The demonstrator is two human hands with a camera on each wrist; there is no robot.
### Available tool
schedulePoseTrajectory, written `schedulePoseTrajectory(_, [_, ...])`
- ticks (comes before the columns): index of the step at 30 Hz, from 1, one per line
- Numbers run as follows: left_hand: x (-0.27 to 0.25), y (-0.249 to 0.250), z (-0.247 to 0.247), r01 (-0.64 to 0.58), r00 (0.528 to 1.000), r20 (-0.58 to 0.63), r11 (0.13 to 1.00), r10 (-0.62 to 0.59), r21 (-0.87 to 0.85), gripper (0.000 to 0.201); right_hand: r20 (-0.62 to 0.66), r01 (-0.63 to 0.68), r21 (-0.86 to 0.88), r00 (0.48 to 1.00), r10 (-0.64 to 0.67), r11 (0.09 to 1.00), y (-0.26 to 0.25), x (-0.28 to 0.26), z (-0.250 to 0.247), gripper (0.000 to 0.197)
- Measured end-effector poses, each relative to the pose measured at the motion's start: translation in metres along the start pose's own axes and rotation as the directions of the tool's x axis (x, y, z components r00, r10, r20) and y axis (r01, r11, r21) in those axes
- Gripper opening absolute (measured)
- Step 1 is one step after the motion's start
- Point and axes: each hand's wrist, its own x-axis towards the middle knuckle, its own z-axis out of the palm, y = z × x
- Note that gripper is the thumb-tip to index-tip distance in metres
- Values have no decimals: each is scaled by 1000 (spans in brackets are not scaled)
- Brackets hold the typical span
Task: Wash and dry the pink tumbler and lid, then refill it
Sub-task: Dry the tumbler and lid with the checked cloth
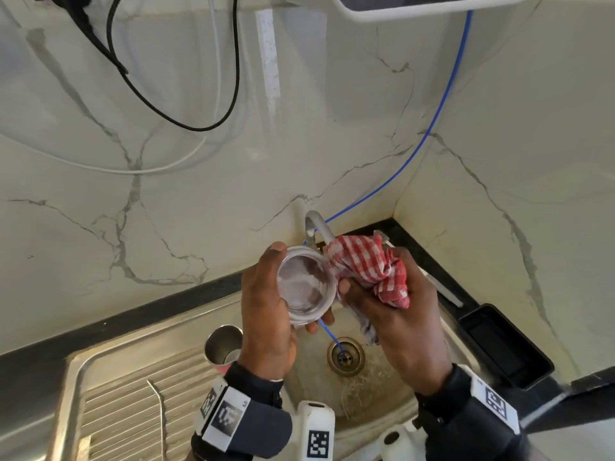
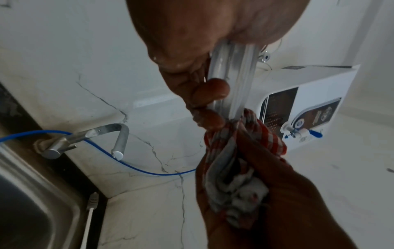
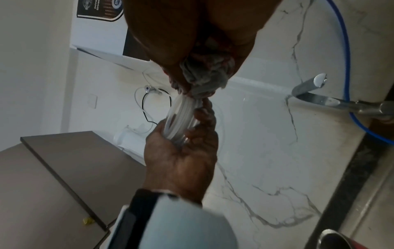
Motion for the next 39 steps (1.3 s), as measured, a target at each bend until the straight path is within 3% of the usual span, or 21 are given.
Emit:
schedulePoseTrajectory(4, [-5,-1,4,41,994,99,996,-49,83,57,-37,35,-20,999,-35,999,-6,13,-2,32])
schedulePoseTrajectory(8, [-5,0,6,9,996,90,996,-17,85,61,-53,43,-13,998,-44,999,-9,7,-2,31])
schedulePoseTrajectory(12, [-5,7,15,-10,1000,-25,999,9,-31,50,-53,2,-35,999,-4,999,-9,-11,2,33])
schedulePoseTrajectory(17, [-11,-3,21,4,1000,-12,999,-5,-38,59,-151,41,-19,988,-44,999,-12,6,2,30])
schedulePoseTrajectory(20, [-15,-6,24,46,993,-106,997,-52,-55,65,-171,64,-24,983,-67,998,-13,6,3,27])
schedulePoseTrajectory(24, [-11,3,31,45,975,-209,992,-69,-118,45,-141,40,-22,989,-43,999,-10,-13,6,29])
schedulePoseTrajectory(27, [-10,12,37,25,966,-249,982,-73,-189,53,-95,30,-31,995,-33,999,-8,-21,7,30])
schedulePoseTrajectory(29, [-11,11,38,59,972,-212,982,-97,-180,48,-119,43,-26,992,-46,999,-7,-15,4,30])
schedulePoseTrajectory(35, [-16,11,37,162,986,-28,981,-166,-107,59,-209,99,-57,972,-109,993,-1,1,0,29])
schedulePoseTrajectory(39, [-5,21,24,313,950,58,939,-308,-141,57,-139,128,-114,980,-144,985,11,-10,-6,32])
